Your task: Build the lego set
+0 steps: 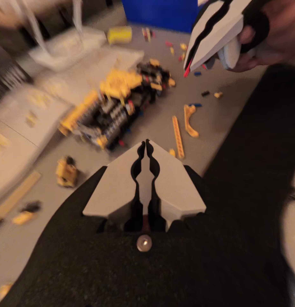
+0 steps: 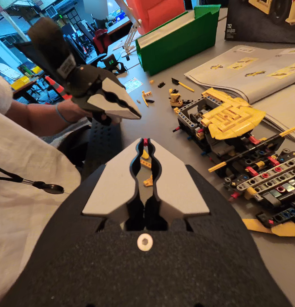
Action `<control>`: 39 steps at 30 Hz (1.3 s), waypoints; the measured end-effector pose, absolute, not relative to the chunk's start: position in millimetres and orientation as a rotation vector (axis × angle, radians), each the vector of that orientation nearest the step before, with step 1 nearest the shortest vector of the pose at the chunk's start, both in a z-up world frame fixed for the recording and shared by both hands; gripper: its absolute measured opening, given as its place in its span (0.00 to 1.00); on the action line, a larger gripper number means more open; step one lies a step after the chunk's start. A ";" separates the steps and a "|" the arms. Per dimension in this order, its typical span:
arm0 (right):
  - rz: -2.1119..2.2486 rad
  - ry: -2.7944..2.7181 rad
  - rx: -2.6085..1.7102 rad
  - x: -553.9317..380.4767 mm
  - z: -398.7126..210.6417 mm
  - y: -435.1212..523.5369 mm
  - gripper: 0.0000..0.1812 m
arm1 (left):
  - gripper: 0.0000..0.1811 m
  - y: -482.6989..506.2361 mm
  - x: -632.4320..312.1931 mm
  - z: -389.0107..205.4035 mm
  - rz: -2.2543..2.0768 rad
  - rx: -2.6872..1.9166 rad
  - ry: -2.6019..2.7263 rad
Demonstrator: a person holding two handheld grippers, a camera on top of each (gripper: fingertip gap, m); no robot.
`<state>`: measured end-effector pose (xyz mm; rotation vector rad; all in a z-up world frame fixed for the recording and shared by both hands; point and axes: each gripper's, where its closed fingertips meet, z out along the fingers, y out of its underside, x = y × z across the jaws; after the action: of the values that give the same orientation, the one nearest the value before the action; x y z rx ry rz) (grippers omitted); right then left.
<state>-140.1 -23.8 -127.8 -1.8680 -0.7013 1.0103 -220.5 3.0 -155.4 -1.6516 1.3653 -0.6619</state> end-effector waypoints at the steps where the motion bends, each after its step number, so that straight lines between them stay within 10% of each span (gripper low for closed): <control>1: 1.000 -0.692 -1.890 -140.6 -136.7 -20.1 0.02 | 0.03 -1.5 -229.6 -168.5 -0.782 -1.788 1.376; 22: 0.740 -1.107 -2.124 -200.8 -212.8 -23.5 0.02 | 0.14 -7.2 -236.1 -213.6 -0.608 -1.962 1.563; 28: 0.777 -1.067 -2.105 -199.2 -212.1 -23.3 0.02 | 0.31 -29.9 -225.5 -226.1 -0.642 -2.060 1.543; 39: 0.847 -0.987 -2.081 -191.5 -206.0 -24.0 0.02 | 0.20 -14.9 -212.8 -231.3 -0.525 -2.097 1.469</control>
<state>-191.5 -24.0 -206.0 -2.0813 -0.9875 0.8471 -212.8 -14.9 -231.3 -2.0967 1.4686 -0.5248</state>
